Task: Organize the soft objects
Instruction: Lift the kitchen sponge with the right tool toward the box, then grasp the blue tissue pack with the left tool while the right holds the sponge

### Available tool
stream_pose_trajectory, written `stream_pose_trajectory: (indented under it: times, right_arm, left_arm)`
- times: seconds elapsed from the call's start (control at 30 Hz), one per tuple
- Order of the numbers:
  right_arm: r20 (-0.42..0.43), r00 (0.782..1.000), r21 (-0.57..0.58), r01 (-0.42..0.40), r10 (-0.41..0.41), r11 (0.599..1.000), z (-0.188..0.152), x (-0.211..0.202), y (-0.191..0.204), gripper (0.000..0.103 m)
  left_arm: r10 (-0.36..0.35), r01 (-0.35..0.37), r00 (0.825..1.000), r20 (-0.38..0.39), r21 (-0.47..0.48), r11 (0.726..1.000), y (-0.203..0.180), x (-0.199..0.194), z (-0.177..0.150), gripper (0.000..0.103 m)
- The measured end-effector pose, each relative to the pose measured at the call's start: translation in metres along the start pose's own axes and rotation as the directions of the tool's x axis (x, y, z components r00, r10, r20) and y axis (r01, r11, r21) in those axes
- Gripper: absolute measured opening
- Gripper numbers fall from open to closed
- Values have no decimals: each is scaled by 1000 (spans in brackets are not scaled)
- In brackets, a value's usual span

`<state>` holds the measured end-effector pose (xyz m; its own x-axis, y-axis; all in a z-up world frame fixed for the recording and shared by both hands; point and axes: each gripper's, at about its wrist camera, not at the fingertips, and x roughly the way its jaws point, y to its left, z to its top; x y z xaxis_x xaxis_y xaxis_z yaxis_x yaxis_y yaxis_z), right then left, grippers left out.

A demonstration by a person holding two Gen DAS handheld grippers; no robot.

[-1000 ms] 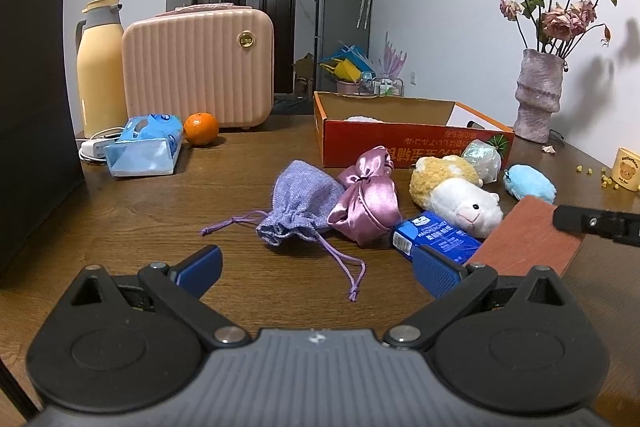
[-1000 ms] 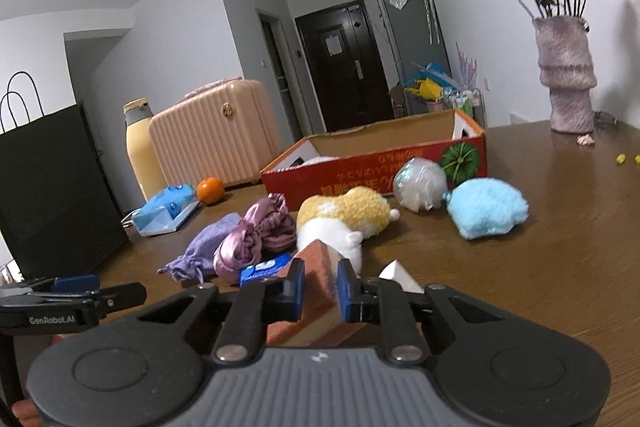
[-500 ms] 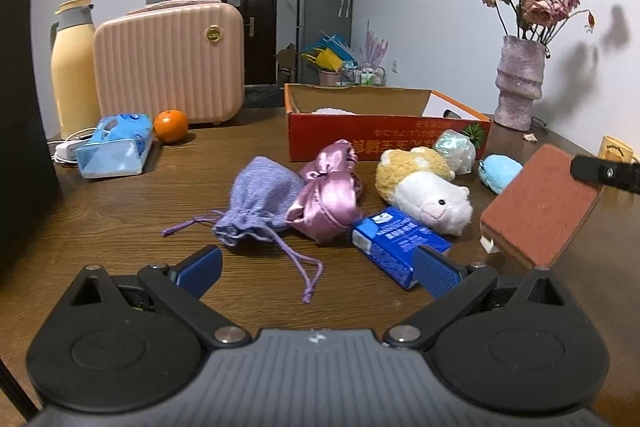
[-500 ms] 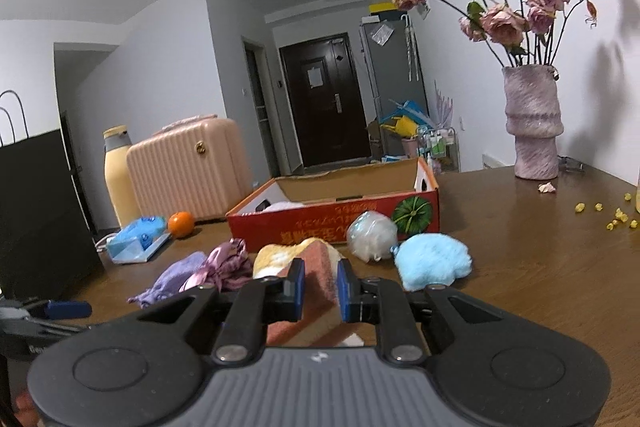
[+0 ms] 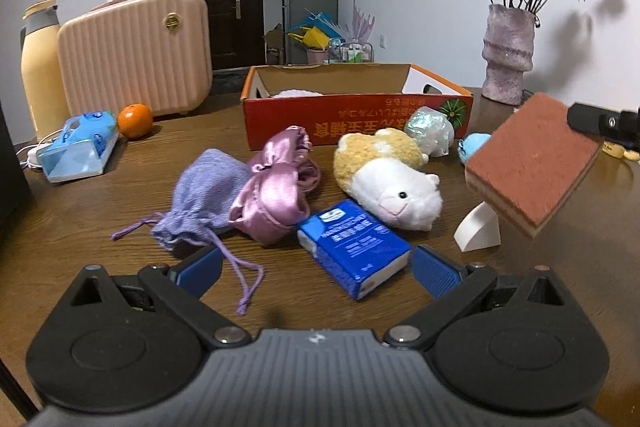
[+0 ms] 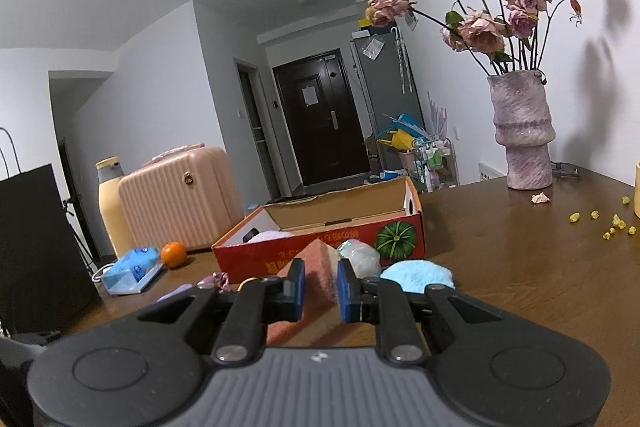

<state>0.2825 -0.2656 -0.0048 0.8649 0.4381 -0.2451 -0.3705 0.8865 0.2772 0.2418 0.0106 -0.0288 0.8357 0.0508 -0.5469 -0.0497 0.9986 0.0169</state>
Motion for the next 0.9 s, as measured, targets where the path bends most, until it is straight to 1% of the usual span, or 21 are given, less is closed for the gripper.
stream_pose_trajectory:
  times: [0.17, 0.37, 0.5, 0.63, 0.9]
  right_arm:
    - [10, 1000, 25, 1, -1, 1000, 5, 9, -16, 16]
    - [13, 1000, 55, 0, -1, 998, 7, 21, -32, 16]
    - [20, 1000, 77, -3, 1, 997, 6, 25, -40, 16]
    - [26, 1000, 94, -5, 3, 996, 5, 25, -45, 16]
    - [31, 1000, 101, -7, 4, 995, 3, 24, -45, 16]
  left_arm:
    - [12, -11, 1000, -29, 24, 1000, -18, 15, 3, 103]
    - [22, -20, 997, -74, 27, 999, -33, 35, 5, 103]
    - [51, -48, 995, -89, 36, 998, -42, 48, 6, 103]
    - [88, -87, 991, -103, 16, 996, -44, 60, 10, 103]
    - [121, -122, 985, -126, -2, 992, -44, 76, 13, 103]
